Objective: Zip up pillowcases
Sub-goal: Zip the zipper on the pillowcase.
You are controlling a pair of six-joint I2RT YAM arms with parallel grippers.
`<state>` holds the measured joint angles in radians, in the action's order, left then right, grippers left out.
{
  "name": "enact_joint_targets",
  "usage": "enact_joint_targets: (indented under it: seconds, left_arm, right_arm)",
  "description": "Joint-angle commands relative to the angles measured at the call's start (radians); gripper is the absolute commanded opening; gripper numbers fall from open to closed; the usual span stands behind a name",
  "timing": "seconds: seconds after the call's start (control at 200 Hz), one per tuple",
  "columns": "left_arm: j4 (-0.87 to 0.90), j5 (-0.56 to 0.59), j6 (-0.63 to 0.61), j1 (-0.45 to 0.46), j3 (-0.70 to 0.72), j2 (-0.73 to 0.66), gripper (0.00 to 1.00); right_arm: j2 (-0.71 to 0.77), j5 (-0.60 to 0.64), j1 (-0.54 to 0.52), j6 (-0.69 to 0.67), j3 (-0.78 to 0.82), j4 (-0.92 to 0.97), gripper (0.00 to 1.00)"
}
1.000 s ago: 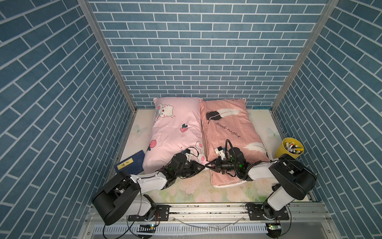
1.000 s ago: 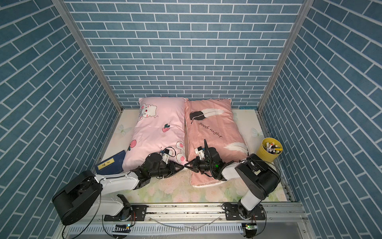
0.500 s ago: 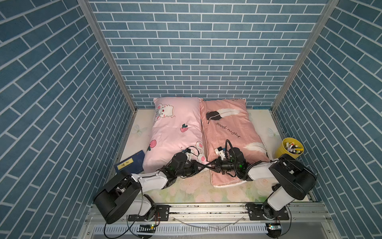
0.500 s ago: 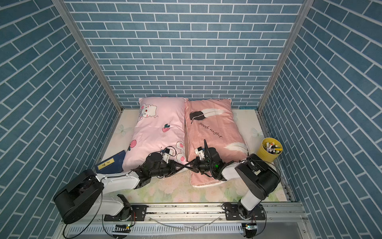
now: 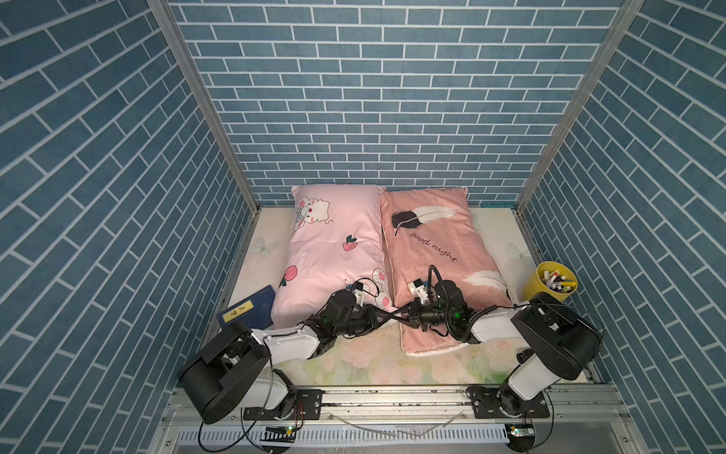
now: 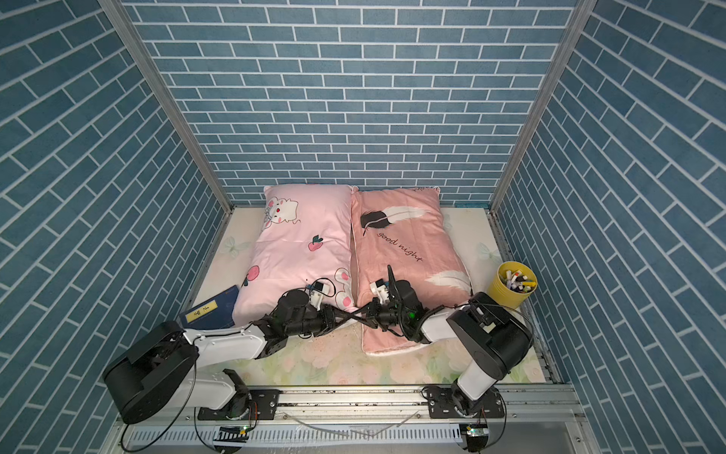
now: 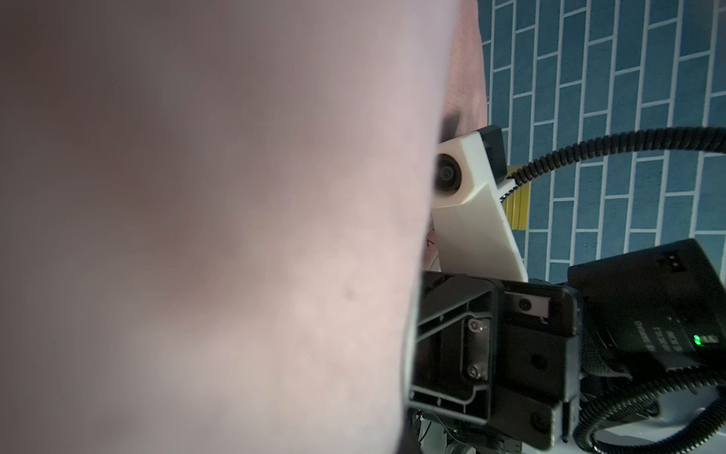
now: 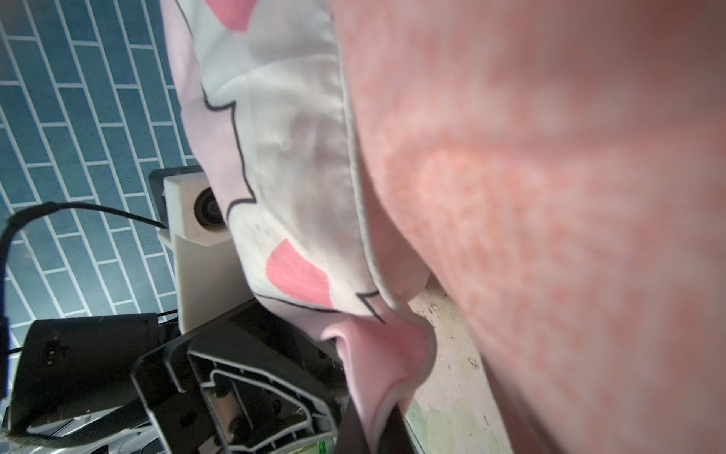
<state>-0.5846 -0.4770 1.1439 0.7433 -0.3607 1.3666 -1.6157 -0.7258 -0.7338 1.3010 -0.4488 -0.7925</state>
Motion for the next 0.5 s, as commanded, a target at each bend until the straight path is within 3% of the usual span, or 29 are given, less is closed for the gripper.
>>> enact_joint_targets:
  seconds: [0.0, 0.495]
  left_arm:
    - [-0.021, -0.015, -0.012, 0.009, 0.0, 0.021, 0.23]
    - [-0.007, -0.01, -0.017, 0.013, 0.026, 0.014, 0.19]
  right_arm:
    - [0.02, 0.005, 0.004, 0.003, 0.013, 0.014, 0.0]
    - [0.023, 0.012, 0.004, 0.009, 0.01, 0.021, 0.0]
